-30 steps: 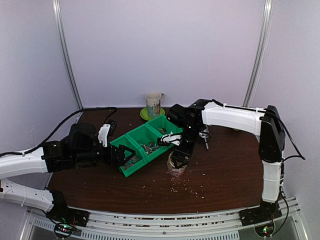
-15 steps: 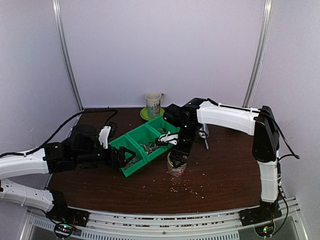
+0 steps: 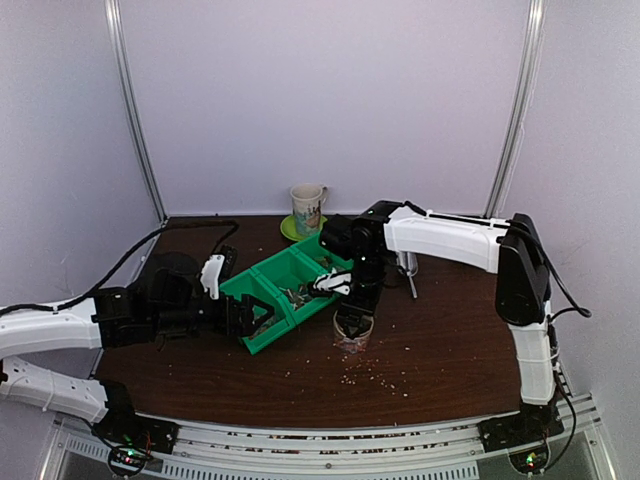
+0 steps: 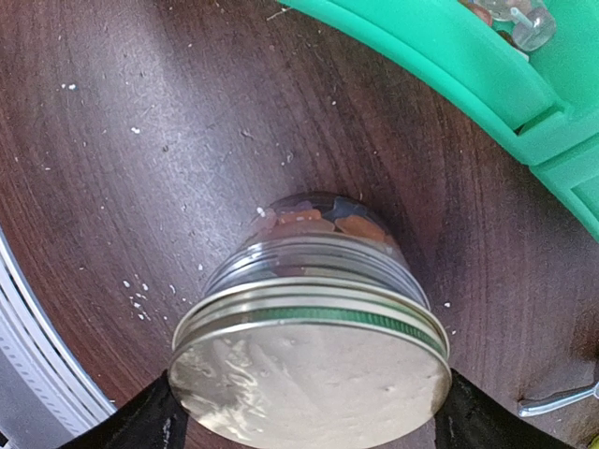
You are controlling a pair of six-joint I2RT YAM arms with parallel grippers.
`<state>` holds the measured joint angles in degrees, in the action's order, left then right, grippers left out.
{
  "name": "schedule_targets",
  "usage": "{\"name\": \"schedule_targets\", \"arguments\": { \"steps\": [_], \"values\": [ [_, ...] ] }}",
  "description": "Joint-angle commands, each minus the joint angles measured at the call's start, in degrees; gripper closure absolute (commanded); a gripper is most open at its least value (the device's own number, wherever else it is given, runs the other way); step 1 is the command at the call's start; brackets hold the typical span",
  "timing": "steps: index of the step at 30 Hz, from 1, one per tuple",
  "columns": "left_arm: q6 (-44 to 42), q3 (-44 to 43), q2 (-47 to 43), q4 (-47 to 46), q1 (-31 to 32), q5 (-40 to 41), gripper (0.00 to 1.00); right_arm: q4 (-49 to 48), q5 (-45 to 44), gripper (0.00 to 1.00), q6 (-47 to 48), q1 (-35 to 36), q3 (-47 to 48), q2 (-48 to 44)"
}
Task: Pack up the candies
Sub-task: Place the box lid on the packing box.
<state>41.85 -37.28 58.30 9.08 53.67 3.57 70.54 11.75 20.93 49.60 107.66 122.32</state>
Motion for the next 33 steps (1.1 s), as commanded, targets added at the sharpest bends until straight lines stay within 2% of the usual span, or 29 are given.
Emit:
{"name": "schedule_targets", "arguments": {
  "steps": [1, 12, 33],
  "values": [
    [0.6, 1.1, 0.2, -3.5, -0.3, -0.9, 0.07, 1.7, -2.4, 0.1, -0.5, 0.5, 3.2, 1.8],
    [1.2, 1.8, 1.0, -4.8, -0.3, -1.3, 0.07, 6.5, -5.1, 0.09, -0.1, 1.3, 7.5, 4.6],
    [1.7, 1.8, 2.7, -5.9, -0.3, -2.3, 0.07, 8.2, -6.2, 0.08, -0.4, 2.3, 12.9, 7.2]
  ]
}}
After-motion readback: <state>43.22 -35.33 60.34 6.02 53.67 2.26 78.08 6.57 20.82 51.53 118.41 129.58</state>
